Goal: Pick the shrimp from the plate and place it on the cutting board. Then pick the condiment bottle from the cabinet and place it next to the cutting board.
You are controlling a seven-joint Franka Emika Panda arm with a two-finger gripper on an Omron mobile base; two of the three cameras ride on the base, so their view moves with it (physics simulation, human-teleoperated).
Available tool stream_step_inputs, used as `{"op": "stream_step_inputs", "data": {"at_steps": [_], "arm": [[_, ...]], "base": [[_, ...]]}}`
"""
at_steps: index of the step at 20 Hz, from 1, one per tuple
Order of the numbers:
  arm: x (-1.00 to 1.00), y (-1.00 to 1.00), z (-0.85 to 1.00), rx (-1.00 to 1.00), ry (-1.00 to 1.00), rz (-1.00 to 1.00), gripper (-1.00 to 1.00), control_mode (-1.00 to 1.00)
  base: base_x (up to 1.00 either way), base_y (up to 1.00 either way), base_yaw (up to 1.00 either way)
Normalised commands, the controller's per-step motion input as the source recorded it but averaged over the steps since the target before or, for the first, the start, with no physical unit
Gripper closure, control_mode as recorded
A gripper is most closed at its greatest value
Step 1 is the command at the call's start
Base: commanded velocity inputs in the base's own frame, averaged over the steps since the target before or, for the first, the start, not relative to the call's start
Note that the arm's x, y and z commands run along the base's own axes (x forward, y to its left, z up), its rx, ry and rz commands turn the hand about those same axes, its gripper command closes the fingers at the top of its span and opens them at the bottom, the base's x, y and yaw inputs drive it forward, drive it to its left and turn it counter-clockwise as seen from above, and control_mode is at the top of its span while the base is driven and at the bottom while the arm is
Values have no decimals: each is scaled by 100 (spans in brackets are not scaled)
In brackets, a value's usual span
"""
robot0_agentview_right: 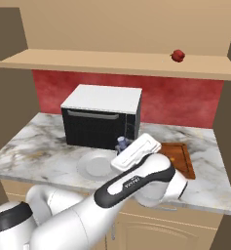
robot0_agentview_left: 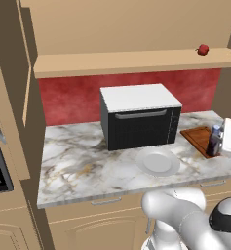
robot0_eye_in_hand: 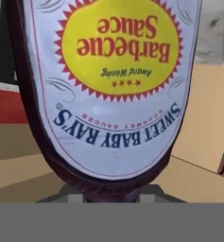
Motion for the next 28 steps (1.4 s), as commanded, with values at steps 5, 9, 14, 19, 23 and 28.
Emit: {"op": "stream_step_inputs", "data": {"at_steps": [5,9,14,19,23,28], "arm": [[-4,0,-51,-10,-6,5,100,-100],[-7,0,-50,-7,-2,5,100,-100],[-1,0,-29,-1,2,2,100,-100],[1,0,-21,0,9,0,100,-100],[5,0,-12,0,6,0,100,-100],[13,0,-1,3,1,0,100,-100]], "base": [[0,0,0],[0,0,0],[0,0,0],[0,0,0],[0,0,0],[0,0,0]]}}
